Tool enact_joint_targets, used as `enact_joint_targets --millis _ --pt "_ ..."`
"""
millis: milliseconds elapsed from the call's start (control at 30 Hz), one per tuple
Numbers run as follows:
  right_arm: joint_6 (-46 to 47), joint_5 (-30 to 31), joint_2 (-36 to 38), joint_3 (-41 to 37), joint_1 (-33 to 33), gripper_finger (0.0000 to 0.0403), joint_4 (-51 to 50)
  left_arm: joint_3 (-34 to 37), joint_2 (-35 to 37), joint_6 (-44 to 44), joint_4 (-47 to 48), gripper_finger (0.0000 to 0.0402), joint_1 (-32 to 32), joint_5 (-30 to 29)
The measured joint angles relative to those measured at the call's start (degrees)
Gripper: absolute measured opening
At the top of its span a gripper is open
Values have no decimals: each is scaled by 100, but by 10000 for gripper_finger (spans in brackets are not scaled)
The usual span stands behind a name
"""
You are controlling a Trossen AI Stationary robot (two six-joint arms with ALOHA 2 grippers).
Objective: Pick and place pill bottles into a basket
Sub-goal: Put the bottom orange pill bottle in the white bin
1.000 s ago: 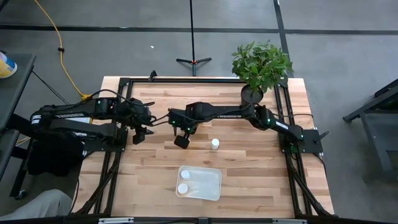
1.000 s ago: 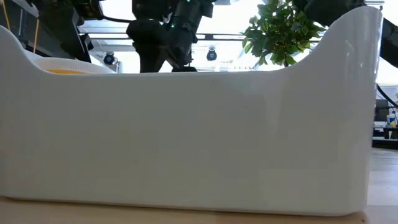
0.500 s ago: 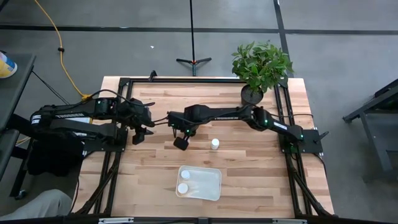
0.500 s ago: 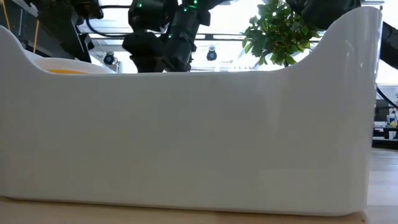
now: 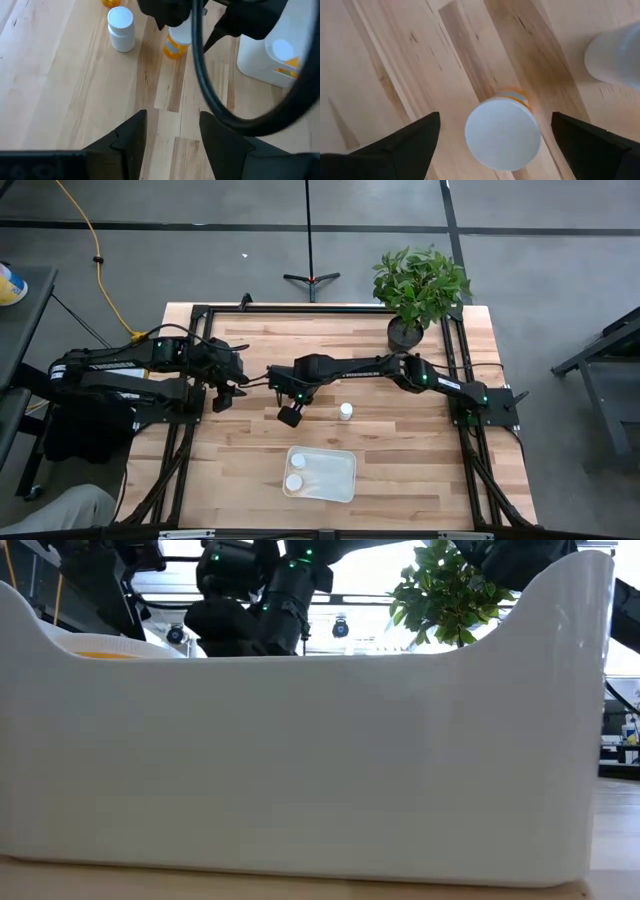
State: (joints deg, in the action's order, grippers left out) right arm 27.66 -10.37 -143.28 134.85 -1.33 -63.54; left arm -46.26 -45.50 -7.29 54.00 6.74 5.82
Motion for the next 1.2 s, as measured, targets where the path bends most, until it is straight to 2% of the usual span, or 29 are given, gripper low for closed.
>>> enact_joint_targets --millis 267,700,1100,1200 --pt "0 -140 -85 0 1 324 -29 -1 0 -2 17 216 0 0" --pt "85 -203 -216 0 43 285 34 0 -2 -70 17 216 0 -2" --pt "84 -199 -216 0 43 182 45 -2 -2 -70 15 216 0 -2" --pt "85 -201 -216 0 43 181 47 0 -2 -70 -5 216 0 -2"
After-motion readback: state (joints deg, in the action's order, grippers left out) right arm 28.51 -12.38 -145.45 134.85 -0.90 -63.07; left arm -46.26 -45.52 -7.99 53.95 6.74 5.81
